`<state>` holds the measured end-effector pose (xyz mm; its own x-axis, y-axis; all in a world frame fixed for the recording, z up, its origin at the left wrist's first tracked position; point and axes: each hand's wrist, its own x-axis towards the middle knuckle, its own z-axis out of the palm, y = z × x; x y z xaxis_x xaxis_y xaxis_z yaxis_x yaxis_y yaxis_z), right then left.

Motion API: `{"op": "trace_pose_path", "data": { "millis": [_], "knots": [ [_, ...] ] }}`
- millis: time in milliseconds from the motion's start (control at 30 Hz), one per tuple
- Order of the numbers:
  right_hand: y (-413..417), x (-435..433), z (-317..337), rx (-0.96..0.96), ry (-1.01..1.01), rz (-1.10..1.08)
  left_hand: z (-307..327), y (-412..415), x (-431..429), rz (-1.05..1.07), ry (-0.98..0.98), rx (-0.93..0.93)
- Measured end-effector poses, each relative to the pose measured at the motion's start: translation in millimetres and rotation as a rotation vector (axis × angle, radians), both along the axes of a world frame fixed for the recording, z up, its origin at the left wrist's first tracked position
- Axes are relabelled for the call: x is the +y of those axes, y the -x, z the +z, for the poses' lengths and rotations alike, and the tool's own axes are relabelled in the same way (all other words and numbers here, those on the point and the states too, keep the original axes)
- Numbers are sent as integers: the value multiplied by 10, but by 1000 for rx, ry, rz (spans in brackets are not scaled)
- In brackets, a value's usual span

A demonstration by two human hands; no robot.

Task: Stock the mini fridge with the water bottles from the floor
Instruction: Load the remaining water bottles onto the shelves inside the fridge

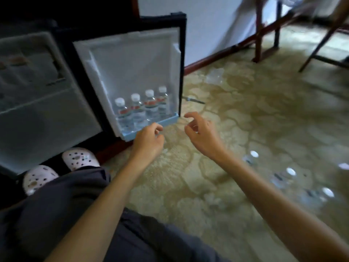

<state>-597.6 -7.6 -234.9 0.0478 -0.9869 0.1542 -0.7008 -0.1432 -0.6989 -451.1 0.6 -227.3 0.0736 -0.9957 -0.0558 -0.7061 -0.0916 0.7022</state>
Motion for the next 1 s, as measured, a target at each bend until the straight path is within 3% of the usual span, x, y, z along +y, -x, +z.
{"op": "trace_pose_path", "data": {
  "millis": [200, 567, 833, 1000],
  "knots": [
    [1300, 1009, -622, 102, -246, -351, -510, 1145, 510, -298, -179, -48],
    [2712, 2368, -1518, -36, -415, -887, -734, 2845, 1327, -851, -251, -102],
    [3645, 2704, -2017, 52, -467, -1242, -904, 3372, 1630, -1030, -283, -233],
    [3954, 2871, -2231, 49, -511, -1249, -1016, 3407, 1692, -1039, -314, -277]
  ]
}}
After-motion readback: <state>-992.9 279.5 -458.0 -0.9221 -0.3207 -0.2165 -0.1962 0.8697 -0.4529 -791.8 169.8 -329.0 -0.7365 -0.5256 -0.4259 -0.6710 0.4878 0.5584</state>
